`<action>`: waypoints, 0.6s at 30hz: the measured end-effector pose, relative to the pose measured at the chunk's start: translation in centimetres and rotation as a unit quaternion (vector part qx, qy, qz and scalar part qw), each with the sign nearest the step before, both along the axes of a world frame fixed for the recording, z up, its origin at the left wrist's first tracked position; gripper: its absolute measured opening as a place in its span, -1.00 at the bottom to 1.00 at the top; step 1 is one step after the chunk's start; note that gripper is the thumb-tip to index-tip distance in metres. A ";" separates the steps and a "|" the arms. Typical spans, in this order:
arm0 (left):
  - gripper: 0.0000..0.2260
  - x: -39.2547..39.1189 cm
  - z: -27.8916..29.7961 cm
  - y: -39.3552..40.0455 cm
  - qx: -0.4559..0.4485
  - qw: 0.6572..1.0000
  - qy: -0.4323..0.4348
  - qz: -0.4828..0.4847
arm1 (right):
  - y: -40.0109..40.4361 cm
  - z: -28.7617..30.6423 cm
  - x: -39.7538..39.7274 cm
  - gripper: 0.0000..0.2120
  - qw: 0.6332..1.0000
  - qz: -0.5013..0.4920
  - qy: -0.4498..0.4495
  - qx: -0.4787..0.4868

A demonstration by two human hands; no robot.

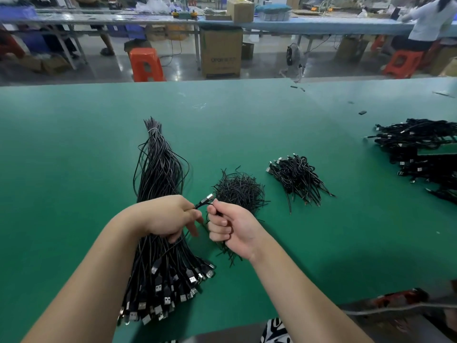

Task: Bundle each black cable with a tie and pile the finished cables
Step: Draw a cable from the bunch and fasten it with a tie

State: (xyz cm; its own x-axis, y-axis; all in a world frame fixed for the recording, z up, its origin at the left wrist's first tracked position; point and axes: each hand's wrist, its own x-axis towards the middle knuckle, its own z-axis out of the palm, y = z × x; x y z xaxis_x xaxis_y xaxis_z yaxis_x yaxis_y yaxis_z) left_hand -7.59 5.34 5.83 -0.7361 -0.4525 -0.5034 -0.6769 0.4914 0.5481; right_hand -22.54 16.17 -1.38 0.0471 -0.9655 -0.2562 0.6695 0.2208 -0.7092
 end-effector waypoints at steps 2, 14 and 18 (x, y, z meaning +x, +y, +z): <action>-0.70 -0.4 -0.5 -0.1 -0.054 0.998 -0.009 0.030 | 0.2 0.1 -0.1 -0.68 1.000 -0.002 0.008 -0.015; -0.72 -2.7 0.3 -0.3 0.426 0.605 0.589 0.324 | 0.1 -0.1 0.9 -0.67 0.996 -0.010 -0.078 -0.040; -0.74 -0.7 1.4 0.2 0.355 0.802 0.468 0.110 | -0.4 0.8 -0.7 -0.68 0.985 -0.027 -0.161 -0.062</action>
State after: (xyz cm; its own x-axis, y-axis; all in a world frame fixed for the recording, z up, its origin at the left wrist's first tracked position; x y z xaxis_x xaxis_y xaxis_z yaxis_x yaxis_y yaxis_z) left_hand -8.31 5.52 7.23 -0.8842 -0.4659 0.0346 0.1664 -0.2448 0.9552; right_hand -23.19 15.80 -0.54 0.0553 -0.9917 -0.1164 0.8723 0.1047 -0.4776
